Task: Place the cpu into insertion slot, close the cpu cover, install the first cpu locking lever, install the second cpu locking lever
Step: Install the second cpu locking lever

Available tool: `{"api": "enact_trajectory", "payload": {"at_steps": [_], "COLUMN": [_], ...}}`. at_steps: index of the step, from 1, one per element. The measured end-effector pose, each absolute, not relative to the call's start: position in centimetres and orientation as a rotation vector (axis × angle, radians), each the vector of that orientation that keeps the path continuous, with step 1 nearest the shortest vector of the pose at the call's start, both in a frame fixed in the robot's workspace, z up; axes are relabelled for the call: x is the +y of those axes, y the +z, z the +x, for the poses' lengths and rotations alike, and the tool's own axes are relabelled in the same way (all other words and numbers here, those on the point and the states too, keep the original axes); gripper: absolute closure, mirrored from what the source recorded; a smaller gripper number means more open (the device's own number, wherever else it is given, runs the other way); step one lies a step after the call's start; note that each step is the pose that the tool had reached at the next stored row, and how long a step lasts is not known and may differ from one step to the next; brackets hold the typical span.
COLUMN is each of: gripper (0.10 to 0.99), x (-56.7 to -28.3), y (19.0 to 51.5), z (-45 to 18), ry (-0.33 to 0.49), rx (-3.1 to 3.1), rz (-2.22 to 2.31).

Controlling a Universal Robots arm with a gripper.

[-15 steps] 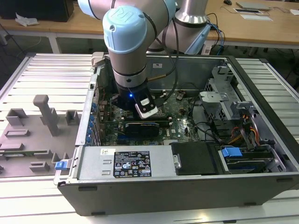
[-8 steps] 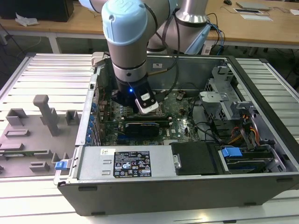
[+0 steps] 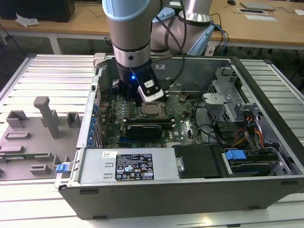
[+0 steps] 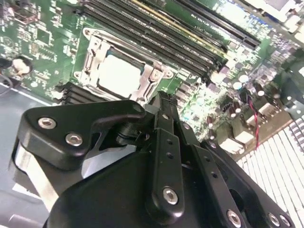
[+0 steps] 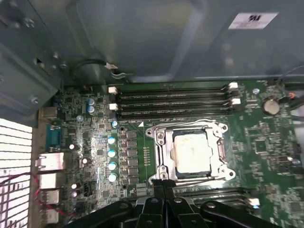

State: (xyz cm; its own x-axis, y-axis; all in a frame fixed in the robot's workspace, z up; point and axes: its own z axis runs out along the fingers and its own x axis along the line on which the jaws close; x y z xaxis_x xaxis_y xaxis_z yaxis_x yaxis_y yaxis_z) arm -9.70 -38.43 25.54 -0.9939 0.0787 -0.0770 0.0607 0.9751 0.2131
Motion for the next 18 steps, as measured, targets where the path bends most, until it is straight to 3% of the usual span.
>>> {"api": "enact_trajectory", "payload": {"at_steps": [11, 18], "gripper": [0.980, 0.980], "x": [-36.7, -36.1], "y": [25.6, 25.6], "z": [-7.8, -5.1], "ry": [0.235, 0.233], "rx": [3.048, 3.057], "rz": [0.116, 0.118]}}
